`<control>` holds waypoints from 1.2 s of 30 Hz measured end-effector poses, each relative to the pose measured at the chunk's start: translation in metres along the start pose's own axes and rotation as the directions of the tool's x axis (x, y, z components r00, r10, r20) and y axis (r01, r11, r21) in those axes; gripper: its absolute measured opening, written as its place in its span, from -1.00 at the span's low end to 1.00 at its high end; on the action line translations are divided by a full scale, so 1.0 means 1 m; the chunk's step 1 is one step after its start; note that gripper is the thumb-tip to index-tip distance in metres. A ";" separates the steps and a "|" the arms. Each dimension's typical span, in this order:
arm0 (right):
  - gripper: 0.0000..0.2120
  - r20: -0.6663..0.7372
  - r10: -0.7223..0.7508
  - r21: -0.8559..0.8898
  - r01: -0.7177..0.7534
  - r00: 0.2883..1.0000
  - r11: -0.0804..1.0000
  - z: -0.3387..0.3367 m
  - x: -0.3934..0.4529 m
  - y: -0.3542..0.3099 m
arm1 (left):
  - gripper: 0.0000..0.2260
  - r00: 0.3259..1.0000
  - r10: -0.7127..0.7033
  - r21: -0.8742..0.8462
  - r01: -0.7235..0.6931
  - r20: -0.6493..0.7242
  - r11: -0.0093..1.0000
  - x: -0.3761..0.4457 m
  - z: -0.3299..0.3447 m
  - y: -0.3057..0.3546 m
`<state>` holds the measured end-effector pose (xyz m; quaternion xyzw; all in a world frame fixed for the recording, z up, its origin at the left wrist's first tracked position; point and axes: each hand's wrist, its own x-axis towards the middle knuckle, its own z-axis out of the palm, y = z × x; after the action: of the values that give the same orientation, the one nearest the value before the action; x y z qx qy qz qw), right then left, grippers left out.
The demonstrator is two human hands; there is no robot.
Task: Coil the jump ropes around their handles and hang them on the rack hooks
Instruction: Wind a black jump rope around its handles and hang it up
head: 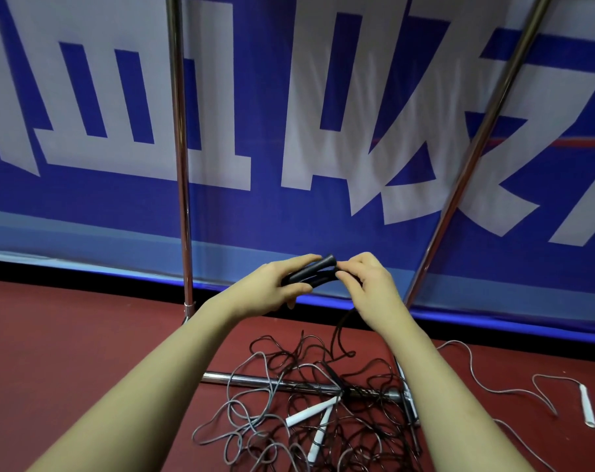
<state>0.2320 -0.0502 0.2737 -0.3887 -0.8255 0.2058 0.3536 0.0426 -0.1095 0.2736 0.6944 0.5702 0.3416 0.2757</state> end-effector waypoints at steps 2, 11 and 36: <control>-0.79 -0.026 0.014 -0.020 -0.015 1.000 1.000 0.000 0.001 0.001 | -0.56 1.000 0.000 -0.057 0.000 0.006 0.998 -0.002 -0.001 0.003; -0.83 -0.044 0.320 0.439 -0.269 0.946 0.857 -0.003 0.000 -0.003 | -0.54 1.000 0.005 -0.118 -0.001 0.030 0.993 0.000 0.005 0.004; -0.94 -0.154 0.442 0.726 -0.202 0.884 0.657 -0.013 0.002 -0.008 | -0.62 0.997 -0.044 -0.347 0.022 -0.056 0.937 0.005 0.020 0.023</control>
<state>0.2365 -0.0528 0.2884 -0.3977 -0.5363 0.4932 0.5577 0.0735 -0.1087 0.2801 0.6141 0.5213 0.4537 0.3812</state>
